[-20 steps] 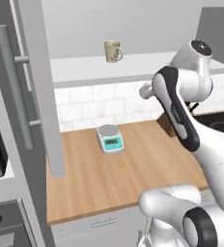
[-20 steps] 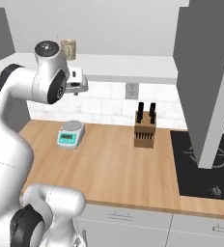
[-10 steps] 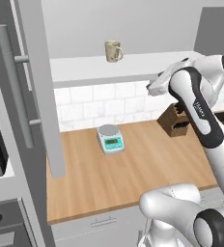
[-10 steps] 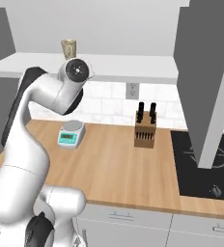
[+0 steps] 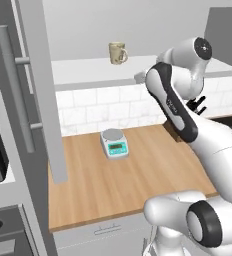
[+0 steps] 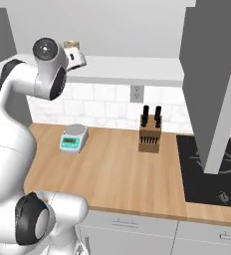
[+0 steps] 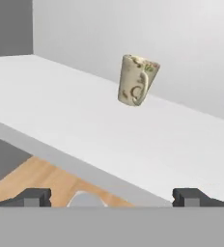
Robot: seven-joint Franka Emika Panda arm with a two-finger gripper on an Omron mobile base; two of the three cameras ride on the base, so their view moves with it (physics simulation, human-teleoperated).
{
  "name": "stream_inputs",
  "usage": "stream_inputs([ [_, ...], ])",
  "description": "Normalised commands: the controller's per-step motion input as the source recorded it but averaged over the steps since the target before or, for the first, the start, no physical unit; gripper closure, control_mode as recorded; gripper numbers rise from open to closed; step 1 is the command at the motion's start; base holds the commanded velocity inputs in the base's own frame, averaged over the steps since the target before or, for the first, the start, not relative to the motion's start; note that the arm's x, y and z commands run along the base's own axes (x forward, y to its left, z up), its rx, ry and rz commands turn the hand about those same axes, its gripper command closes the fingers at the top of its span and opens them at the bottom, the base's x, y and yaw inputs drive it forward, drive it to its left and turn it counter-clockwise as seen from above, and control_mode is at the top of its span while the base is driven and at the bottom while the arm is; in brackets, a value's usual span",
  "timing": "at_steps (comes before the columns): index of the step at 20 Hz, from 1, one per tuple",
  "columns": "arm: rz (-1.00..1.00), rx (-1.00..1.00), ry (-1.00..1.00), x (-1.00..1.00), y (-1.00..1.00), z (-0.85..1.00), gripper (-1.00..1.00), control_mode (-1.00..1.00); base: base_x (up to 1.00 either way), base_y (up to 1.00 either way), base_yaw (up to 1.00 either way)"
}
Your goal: Gather all objects into one cabinet and sort the glasses and bowls to opposite sides.
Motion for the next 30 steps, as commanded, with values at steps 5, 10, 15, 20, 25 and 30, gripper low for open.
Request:
stream_inputs([
  [5, -0.02, 0.02, 0.31, 0.44, 0.00, 0.69, -1.00, -1.00, 0.00, 0.00, 0.00],
  [10, 0.00, 0.00, -0.08, 0.11, 0.00, -0.13, -1.00, -1.00, 0.00, 0.00, 0.00],
  [15, 0.00, 0.01, -0.17, 0.39, 0.02, -0.67, -1.00, -1.00, 0.00, 0.00, 0.00],
  [20, -0.02, 0.03, -0.20, 0.15, 0.00, -0.59, -1.00, -1.00, 0.00, 0.00, 0.00],
  [25, 0.00, 0.04, -0.01, 0.09, 0.00, 0.05, -1.00, -1.00, 0.00, 0.00, 0.00],
  [30, -0.01, 0.07, 0.01, 0.65, 0.02, 0.61, -1.00, -1.00, 0.00, 0.00, 0.00],
])
